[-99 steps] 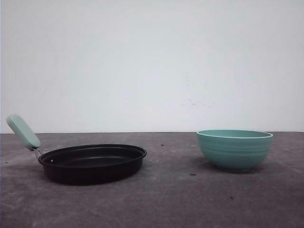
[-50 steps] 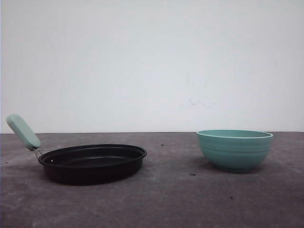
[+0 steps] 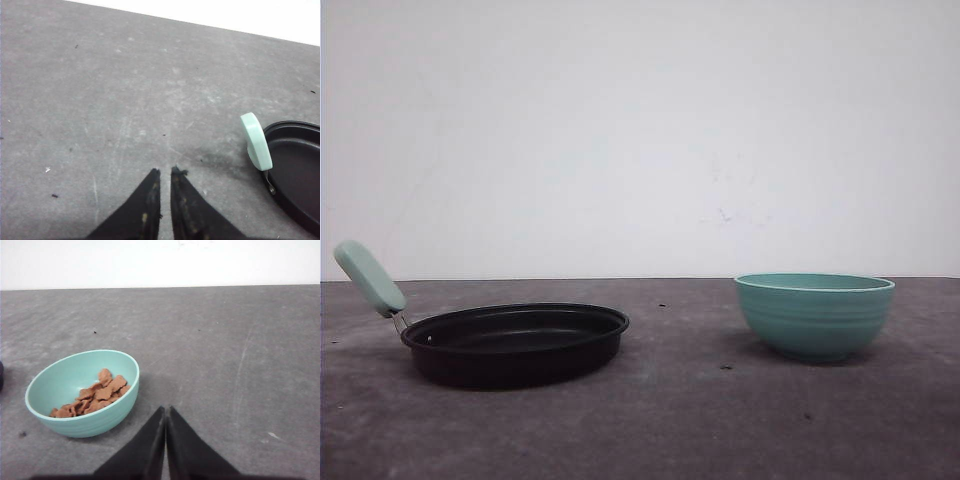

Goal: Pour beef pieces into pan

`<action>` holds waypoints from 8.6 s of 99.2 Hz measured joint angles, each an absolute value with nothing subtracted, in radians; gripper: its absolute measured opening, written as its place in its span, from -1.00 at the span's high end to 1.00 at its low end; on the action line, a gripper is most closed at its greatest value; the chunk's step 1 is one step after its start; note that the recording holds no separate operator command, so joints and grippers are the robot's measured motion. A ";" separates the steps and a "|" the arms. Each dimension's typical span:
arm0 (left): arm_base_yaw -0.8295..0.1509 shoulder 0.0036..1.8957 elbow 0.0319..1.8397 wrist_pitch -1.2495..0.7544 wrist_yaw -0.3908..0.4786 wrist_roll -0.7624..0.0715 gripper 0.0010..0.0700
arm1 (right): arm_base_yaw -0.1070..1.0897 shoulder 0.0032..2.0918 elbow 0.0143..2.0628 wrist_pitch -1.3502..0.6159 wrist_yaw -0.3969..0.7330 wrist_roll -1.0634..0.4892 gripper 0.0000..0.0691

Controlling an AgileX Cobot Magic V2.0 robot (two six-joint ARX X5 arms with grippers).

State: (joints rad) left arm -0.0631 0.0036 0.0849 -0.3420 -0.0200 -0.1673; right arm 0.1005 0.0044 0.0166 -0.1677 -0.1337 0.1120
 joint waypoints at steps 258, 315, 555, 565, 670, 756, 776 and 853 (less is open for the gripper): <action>-0.122 1.121 0.542 -0.078 0.313 -0.654 -0.98 | 0.101 0.777 1.256 -0.781 -0.287 0.107 -0.98; -0.129 1.513 0.545 0.291 0.455 -0.816 0.50 | 0.101 0.777 1.256 -0.849 -0.283 0.104 -0.98; -0.403 1.048 0.830 -0.350 0.383 -0.593 0.71 | 0.687 1.240 1.206 -0.408 0.004 0.181 0.96; -0.406 1.065 0.871 -0.373 0.382 -0.591 0.71 | 0.809 1.237 1.206 -0.408 0.238 0.092 0.96; -0.408 1.080 1.084 -0.476 0.387 -0.565 0.72 | 1.103 1.288 1.203 0.388 0.737 -1.116 0.96; -0.408 1.084 1.108 -0.499 0.376 -0.561 0.72 | 1.056 1.289 1.203 0.594 0.599 -1.362 0.96; -0.408 1.085 1.108 -0.499 0.361 -0.551 0.72 | 1.052 1.287 1.203 0.577 0.606 -1.345 0.96; -0.408 1.099 1.113 -0.470 0.342 -0.487 0.73 | 0.146 1.419 0.921 -0.577 -0.181 0.249 0.96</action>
State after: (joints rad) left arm -0.4084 1.0992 1.1126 -0.4698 0.3424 -0.4870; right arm 0.1459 1.4189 0.9211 -0.5774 -0.1814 0.2485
